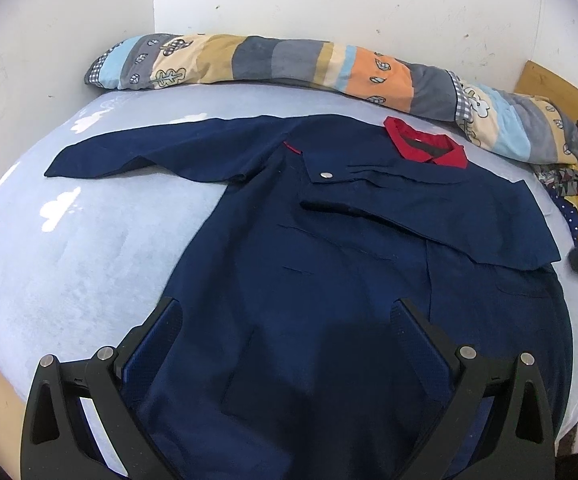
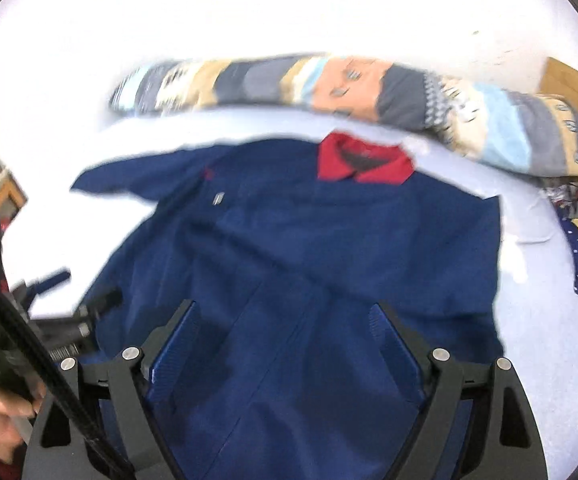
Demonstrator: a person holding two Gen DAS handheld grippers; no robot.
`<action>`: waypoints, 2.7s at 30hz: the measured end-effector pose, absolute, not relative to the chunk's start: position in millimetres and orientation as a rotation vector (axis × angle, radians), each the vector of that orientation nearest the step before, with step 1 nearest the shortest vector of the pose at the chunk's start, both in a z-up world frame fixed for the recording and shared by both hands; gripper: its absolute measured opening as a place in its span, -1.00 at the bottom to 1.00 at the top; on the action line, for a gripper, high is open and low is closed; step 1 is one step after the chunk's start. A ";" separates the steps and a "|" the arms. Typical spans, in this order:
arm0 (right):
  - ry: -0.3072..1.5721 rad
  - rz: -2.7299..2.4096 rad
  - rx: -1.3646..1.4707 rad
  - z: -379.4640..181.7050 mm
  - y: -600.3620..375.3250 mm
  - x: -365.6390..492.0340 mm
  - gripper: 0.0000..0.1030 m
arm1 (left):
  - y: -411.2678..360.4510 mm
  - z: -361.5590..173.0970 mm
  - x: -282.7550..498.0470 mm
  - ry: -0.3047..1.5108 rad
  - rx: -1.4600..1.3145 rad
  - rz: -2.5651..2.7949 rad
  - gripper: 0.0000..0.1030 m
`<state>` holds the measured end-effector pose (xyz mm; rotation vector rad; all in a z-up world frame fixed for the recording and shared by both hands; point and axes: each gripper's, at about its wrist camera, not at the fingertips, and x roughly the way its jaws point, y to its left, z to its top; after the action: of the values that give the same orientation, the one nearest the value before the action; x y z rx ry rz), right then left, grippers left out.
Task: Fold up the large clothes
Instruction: 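Move the left gripper to the other sleeve cuff, then grasp the sleeve cuff with the left gripper and lift it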
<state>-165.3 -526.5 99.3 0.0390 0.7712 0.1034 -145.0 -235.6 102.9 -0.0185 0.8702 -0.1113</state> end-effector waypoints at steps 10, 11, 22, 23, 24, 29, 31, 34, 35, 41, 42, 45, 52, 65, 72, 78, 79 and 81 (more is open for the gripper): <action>0.810 0.134 0.194 88.3 -549.9 -156.6 0.76 | -235.5 100.7 -125.9 0.916 -0.057 -0.113 1.00; 0.801 0.129 0.186 90.1 -549.3 -158.0 0.76 | -230.0 104.9 -123.6 0.908 -0.070 -0.104 1.00; 0.809 0.147 0.199 87.7 -546.0 -157.9 0.76 | -108.5 122.7 -78.2 0.936 -0.351 -0.003 1.00; 0.809 0.151 0.196 87.5 -545.0 -158.6 0.76 | -90.0 123.7 -73.2 0.928 -0.370 0.018 1.00; 0.809 0.154 0.190 87.6 -543.9 -159.2 0.76 | -75.5 124.1 -69.4 0.922 -0.384 0.034 1.00; 0.820 0.157 0.170 83.9 -539.3 -156.7 0.76 | 16.4 112.6 -42.2 0.900 -0.502 0.131 1.00; 0.827 0.158 0.169 81.8 -538.4 -154.8 0.76 | 52.1 103.7 -30.0 0.900 -0.579 0.147 0.91; 0.840 0.163 0.161 78.9 -535.3 -151.1 0.76 | 106.8 86.8 -9.3 0.889 -0.743 0.175 0.57; 0.845 0.160 0.154 77.5 -533.9 -149.2 0.76 | 126.1 79.7 -0.8 0.878 -0.814 0.176 0.57; 0.885 0.147 0.113 65.3 -522.5 -134.6 0.76 | 181.2 45.7 45.6 0.810 -1.003 0.192 0.49; 0.893 0.147 0.111 63.0 -520.8 -132.1 0.76 | 188.9 35.5 54.0 0.799 -1.053 0.186 0.33; 0.911 0.156 0.107 56.5 -515.7 -126.5 0.76 | 206.3 16.4 74.5 0.752 -1.142 0.182 0.24; 0.934 0.158 0.091 43.4 -509.0 -121.6 0.76 | 233.4 -18.0 108.0 0.644 -1.243 0.176 0.23; 0.920 0.089 0.118 44.2 -529.6 -113.9 0.76 | 205.1 8.8 152.0 0.518 -1.155 0.056 -0.96; 0.869 -0.096 0.022 50.7 -566.4 -94.9 0.76 | 152.5 86.6 149.0 0.519 -0.997 -0.088 -0.96; 0.886 -0.257 -0.060 18.9 -607.8 -45.6 0.76 | 86.1 157.5 150.5 0.526 -0.906 -0.216 -0.96; 0.913 -0.264 -0.059 8.5 -613.0 -39.4 0.76 | 71.5 174.6 151.2 0.524 -0.894 -0.249 -0.96; 1.040 -0.240 -0.035 -26.5 -620.6 -25.4 0.75 | 50.0 201.1 150.8 0.523 -0.865 -0.286 -0.96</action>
<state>-25.4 -620.6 -26.5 -0.0352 1.0404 -0.2397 150.8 50.0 201.1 -0.8648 0.5230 -0.2862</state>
